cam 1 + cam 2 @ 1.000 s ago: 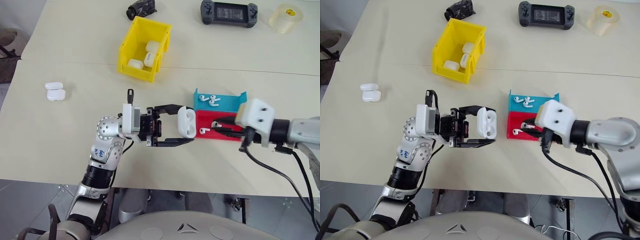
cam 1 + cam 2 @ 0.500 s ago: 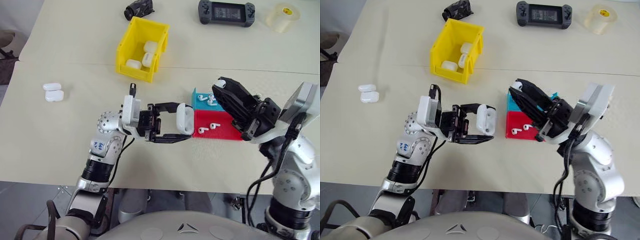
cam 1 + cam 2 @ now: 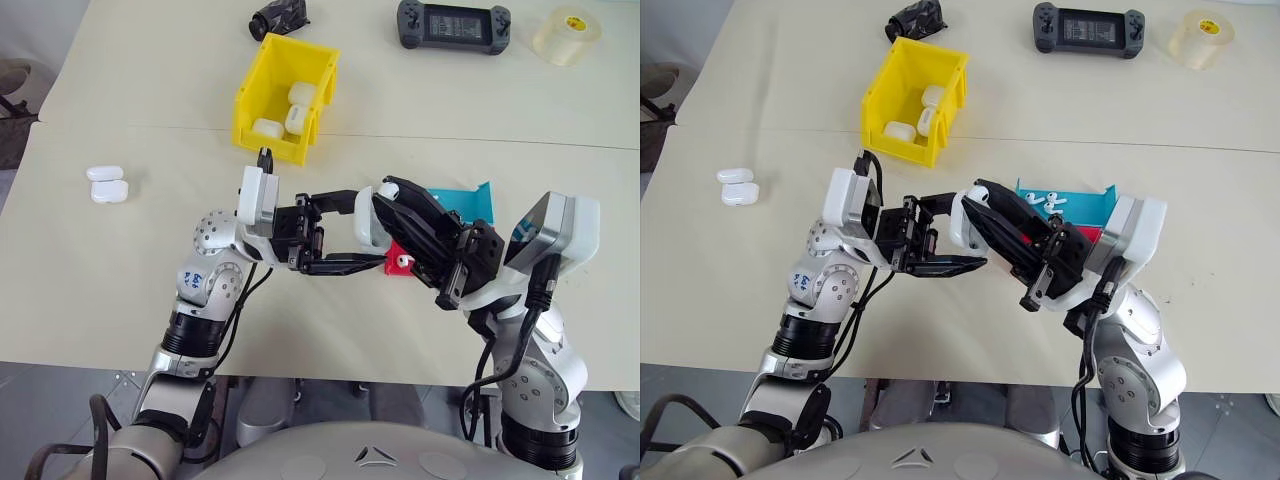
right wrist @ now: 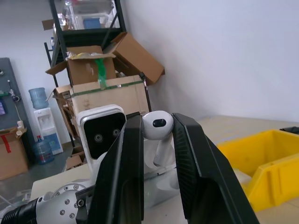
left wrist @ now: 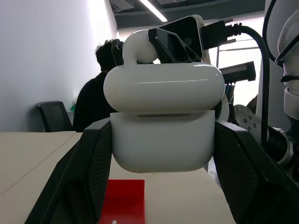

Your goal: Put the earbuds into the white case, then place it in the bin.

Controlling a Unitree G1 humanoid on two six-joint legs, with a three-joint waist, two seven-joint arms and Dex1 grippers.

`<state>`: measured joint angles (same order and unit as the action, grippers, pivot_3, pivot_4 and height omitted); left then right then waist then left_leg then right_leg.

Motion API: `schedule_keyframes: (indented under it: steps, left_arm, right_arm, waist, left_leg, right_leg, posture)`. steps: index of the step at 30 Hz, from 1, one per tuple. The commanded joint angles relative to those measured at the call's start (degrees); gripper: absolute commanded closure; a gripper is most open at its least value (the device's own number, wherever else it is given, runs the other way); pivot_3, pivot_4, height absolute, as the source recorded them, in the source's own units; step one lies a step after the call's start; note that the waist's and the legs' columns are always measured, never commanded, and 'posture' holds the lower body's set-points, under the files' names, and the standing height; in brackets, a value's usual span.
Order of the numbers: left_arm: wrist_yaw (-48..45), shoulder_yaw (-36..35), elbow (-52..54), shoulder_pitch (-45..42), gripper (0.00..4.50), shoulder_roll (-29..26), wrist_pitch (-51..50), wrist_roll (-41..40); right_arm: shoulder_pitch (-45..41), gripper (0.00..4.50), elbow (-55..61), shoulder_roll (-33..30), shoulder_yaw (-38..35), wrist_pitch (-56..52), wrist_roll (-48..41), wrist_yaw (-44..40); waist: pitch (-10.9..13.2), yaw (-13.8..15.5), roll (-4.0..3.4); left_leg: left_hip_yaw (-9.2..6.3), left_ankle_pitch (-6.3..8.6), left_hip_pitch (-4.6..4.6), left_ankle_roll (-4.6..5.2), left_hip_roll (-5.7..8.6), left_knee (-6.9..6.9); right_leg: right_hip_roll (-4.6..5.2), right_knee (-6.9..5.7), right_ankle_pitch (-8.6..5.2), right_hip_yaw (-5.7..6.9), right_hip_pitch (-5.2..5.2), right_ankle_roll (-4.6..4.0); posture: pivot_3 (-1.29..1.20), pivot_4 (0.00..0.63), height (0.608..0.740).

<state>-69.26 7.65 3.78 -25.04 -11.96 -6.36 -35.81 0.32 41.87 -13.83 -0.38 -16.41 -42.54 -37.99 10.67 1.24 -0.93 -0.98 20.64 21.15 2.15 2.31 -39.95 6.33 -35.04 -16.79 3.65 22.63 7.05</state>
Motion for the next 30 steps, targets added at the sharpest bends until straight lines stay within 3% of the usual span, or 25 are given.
schedule_keyframes:
  steps: [1, 30]
  left_arm:
    - [0.6, -1.0, 2.7, -0.3, 1.7, 0.5, 0.1, -1.5]
    - [-0.5, -1.4, 2.4, -0.9, 1.7, 1.9, 0.7, -1.8]
  right_arm:
    - [0.0, 3.98, -0.8, -0.7, -0.2, 2.1, 0.5, -0.5]
    - [-0.8, 3.98, -5.3, -6.4, 2.1, 1.8, 0.6, -2.7]
  waist:
    - [0.0, 0.0, 0.0]
    - [0.0, 0.1, 0.0]
  left_leg:
    - [0.0, 0.0, 0.0, 0.0, 0.0, 0.0]
    - [-0.01, 0.0, 0.02, 0.0, -0.01, 0.01]
  right_leg:
    - [0.0, 0.0, 0.0, 0.0, 0.0, 0.0]
    - [0.02, 0.04, 0.0, 0.01, 0.0, -0.01]
  posture:
    - [0.0, 0.15, 0.74]
    - [0.0, 0.15, 0.74]
